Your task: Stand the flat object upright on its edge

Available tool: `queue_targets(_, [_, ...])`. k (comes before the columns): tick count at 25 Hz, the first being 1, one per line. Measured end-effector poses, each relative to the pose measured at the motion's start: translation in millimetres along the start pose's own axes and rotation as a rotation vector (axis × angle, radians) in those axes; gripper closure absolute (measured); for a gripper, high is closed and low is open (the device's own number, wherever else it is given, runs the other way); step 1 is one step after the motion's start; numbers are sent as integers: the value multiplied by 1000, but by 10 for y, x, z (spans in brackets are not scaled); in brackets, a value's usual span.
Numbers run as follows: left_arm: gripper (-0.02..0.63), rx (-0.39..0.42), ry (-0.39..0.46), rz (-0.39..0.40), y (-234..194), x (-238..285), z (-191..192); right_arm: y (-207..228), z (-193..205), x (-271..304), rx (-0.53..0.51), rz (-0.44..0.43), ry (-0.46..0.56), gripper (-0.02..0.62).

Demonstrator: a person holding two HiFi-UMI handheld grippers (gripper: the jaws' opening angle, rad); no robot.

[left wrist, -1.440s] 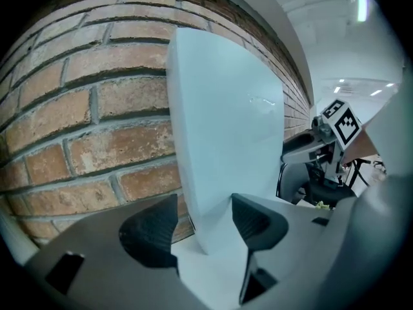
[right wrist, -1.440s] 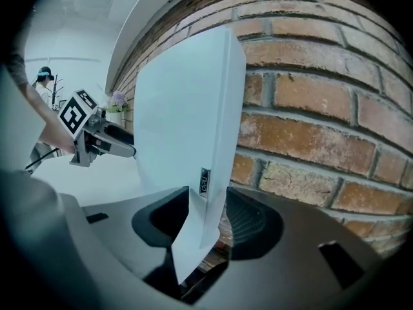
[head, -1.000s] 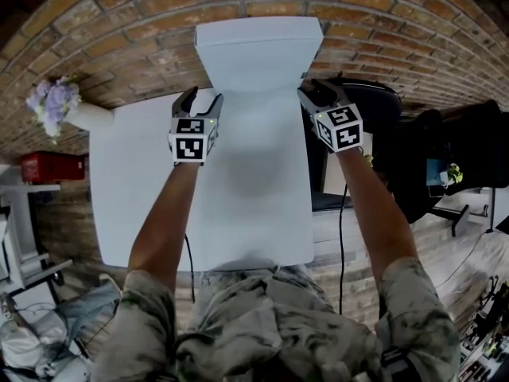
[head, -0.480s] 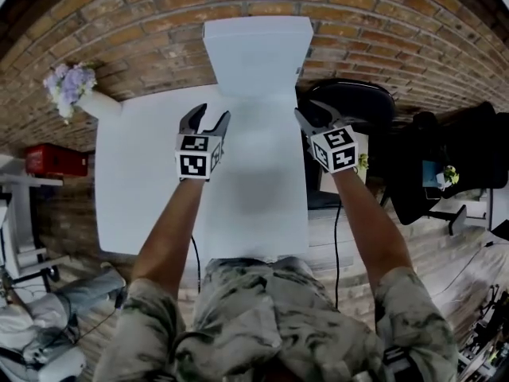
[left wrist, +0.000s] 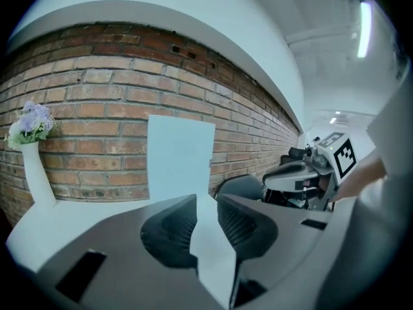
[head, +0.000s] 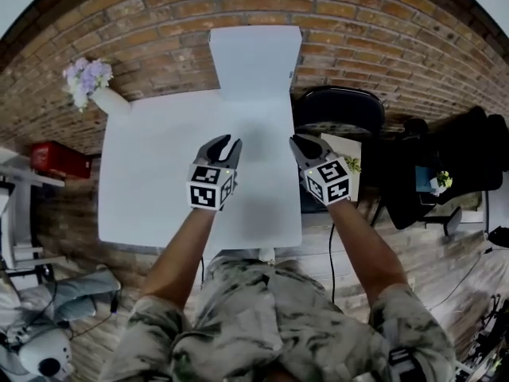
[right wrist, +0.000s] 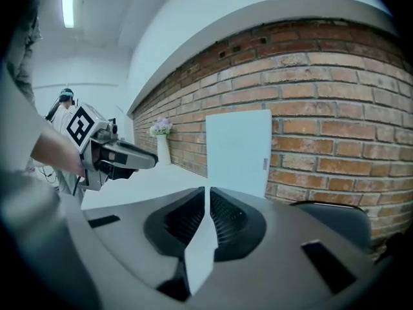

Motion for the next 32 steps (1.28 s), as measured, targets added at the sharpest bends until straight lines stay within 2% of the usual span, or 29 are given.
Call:
queue_targets(3, [530,-9,7,27,241,-285,-7,-169,63,-265,6,-29,-5,561])
queue_targets(10, [572,-47,-7,134,747,-910,57,-603,268,-907,0,-70,-26,574])
queue_targets(20, [578,-48,-20,218,1265,-1581,112,-1094,496,-1662,55,-155,-54,574])
queue_targets(27, [581,-59,-29,251,1518,-1893,219,-1211,609,-2012,83,-158,-54,574])
queue_targets(32, [581,-83,-21,245,1600,-1981,294,-1257,713,-2127,117,-160,-52,574])
Point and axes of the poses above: the fingertips, and each gripper's own axes: x forward along the fingers, y to its right, z out of its underside, the point moved 7 cm from there along -x, backward along the fingers, and after that the axes turned 10 degrees about x, right-handed, at the moved point
